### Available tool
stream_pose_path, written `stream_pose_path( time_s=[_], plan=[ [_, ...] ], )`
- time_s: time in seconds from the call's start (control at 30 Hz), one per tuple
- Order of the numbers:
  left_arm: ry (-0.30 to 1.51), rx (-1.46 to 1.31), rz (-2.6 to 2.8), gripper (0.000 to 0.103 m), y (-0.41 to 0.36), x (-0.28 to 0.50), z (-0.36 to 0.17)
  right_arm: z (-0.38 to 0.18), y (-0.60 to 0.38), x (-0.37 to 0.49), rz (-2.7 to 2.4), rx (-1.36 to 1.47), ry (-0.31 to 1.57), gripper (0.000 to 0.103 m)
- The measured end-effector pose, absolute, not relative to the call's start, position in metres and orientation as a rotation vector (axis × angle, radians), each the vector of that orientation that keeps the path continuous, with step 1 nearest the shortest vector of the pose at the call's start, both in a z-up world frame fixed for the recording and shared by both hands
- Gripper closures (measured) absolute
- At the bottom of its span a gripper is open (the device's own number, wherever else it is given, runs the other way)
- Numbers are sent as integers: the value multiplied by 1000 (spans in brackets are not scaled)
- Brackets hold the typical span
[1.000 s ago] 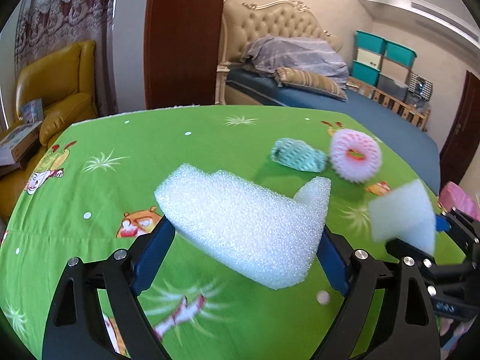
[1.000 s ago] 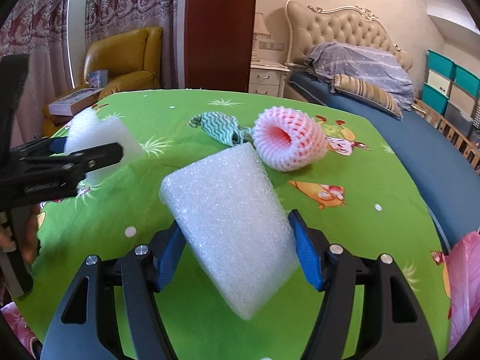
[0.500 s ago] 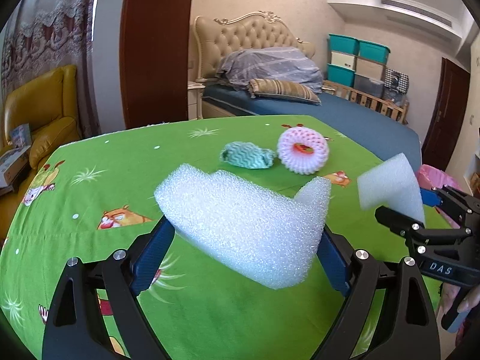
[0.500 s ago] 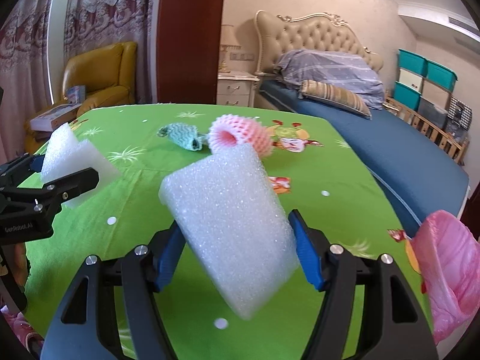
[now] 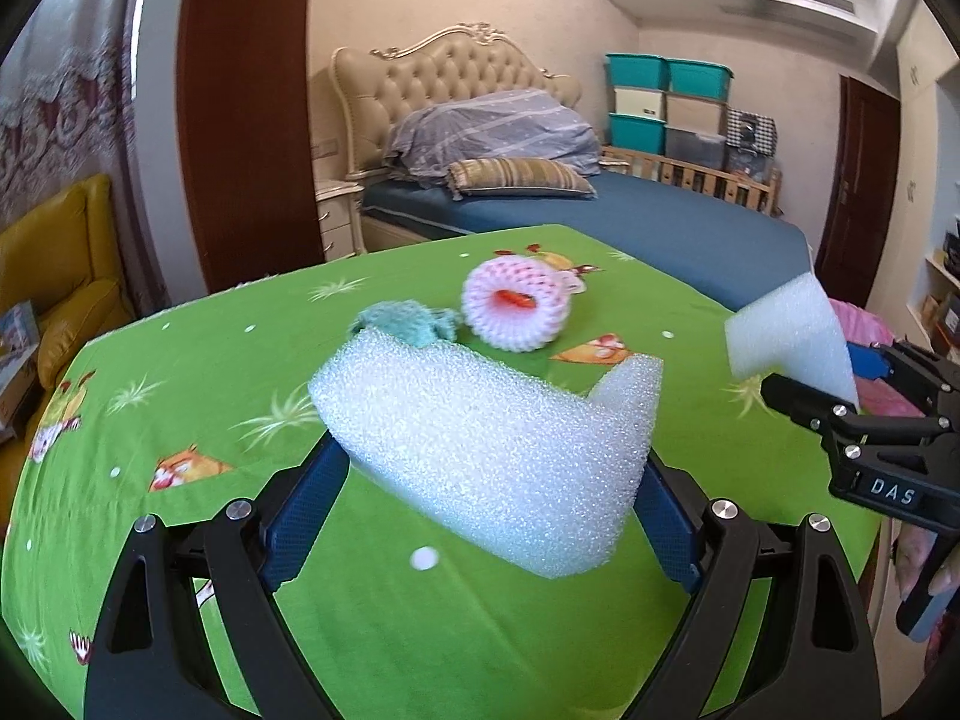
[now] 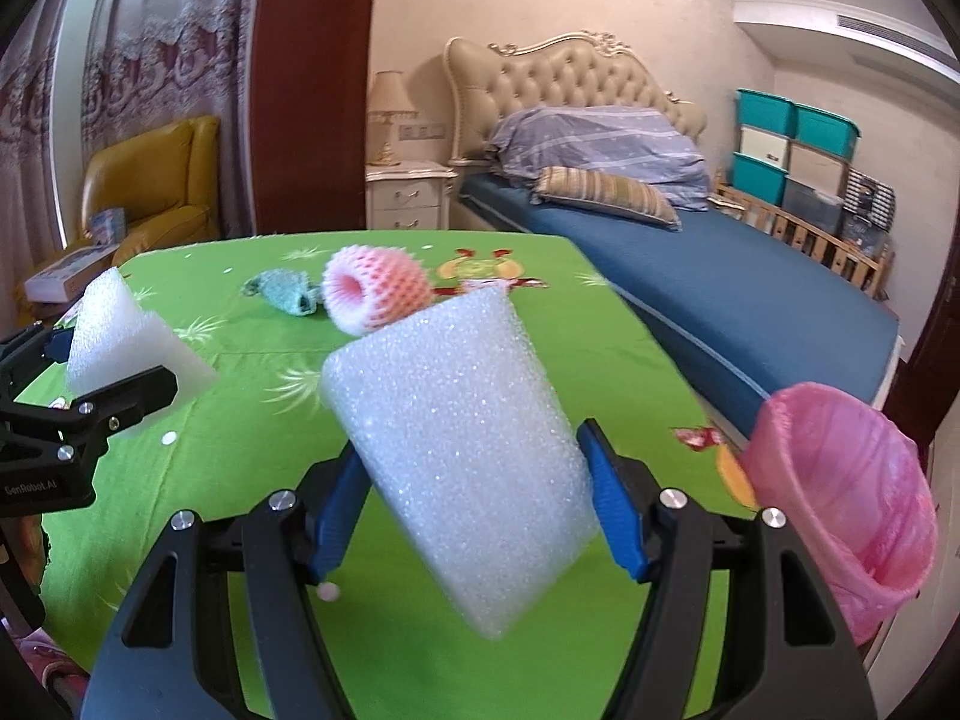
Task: Collect trash
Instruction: 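Carry both white foam blocks over the wastebasket with both tools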
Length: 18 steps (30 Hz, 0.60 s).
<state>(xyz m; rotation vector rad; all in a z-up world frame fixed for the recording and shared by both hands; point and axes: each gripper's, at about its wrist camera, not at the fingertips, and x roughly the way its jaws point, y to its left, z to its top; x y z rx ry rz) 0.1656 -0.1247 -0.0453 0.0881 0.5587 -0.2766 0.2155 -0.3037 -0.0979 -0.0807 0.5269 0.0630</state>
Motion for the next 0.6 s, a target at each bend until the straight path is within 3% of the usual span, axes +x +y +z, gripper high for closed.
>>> stream_pose_path(
  time_s=[0.6],
  plan=[
    [530,178,-421,18,-206,160,-29,-83,-392,185,-118,-13,460,37]
  ],
)
